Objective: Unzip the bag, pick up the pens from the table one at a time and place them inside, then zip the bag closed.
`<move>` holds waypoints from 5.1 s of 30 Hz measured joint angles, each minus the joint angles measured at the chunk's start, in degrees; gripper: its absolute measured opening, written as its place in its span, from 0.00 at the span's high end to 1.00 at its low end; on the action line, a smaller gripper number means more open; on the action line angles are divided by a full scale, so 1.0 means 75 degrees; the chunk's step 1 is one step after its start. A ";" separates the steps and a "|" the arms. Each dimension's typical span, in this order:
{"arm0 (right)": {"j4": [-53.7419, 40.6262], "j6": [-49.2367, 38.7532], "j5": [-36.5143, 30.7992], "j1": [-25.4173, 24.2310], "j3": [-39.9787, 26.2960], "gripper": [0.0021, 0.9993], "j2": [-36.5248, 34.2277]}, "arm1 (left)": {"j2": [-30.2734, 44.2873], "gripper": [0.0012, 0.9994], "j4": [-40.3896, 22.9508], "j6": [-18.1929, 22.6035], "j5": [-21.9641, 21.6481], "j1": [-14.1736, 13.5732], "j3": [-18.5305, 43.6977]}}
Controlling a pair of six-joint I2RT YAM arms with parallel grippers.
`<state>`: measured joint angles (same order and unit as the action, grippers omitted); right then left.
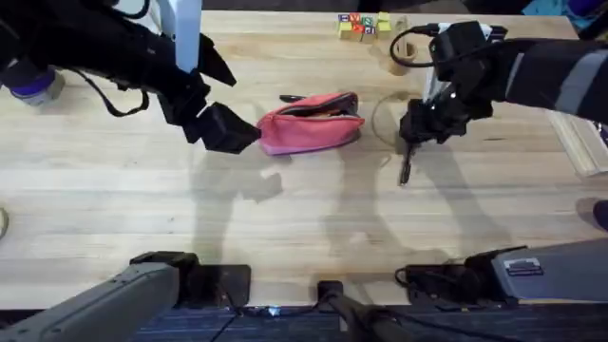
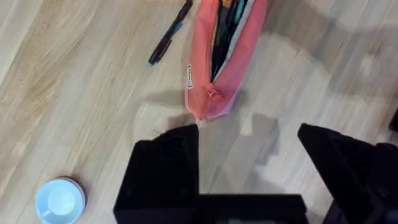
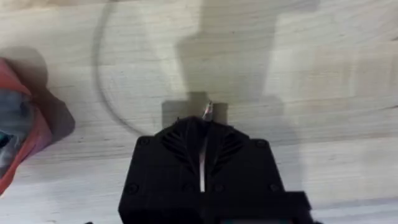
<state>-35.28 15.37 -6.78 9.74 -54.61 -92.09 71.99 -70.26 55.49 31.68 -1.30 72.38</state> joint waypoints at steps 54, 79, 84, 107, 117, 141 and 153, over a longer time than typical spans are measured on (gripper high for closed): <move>0.0181 0.4730 0.2091 0.0244 -0.2515 0.97 -0.0571 | 0.0000 0.01 0.0089 0.0002 0.0000 0.0000 0.0000; -0.0622 0.7281 0.2455 0.0851 -0.2532 0.97 -0.0169 | 0.0000 0.01 0.0143 -0.0001 0.0000 0.0000 0.0000; -0.0793 0.7582 0.2455 0.1068 -0.2544 0.97 -0.0153 | 0.0000 0.01 0.0146 0.0002 0.0000 0.0000 0.0000; -0.0787 0.8904 0.1498 0.2118 -0.2547 0.97 -0.0154 | 0.0000 0.01 0.0146 0.0002 0.0000 0.0000 0.0000; -0.0784 0.9210 0.1082 0.2274 -0.2547 0.97 -0.0154 | 0.0000 0.01 0.0146 -0.0001 -0.0003 0.0000 0.0000; -0.0189 1.2137 0.0608 0.2631 -0.2585 0.97 -0.1046 | 0.0000 0.01 0.0149 -0.0001 -0.0003 0.0000 0.0000; -0.0330 1.1840 0.0359 0.2867 -0.2588 0.97 -0.1174 | 0.0000 0.01 0.0134 -0.0001 -0.0002 0.0000 0.0000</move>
<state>-37.76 104.17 -4.08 31.24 -74.02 -100.90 71.99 -69.26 55.48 31.66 -1.30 72.38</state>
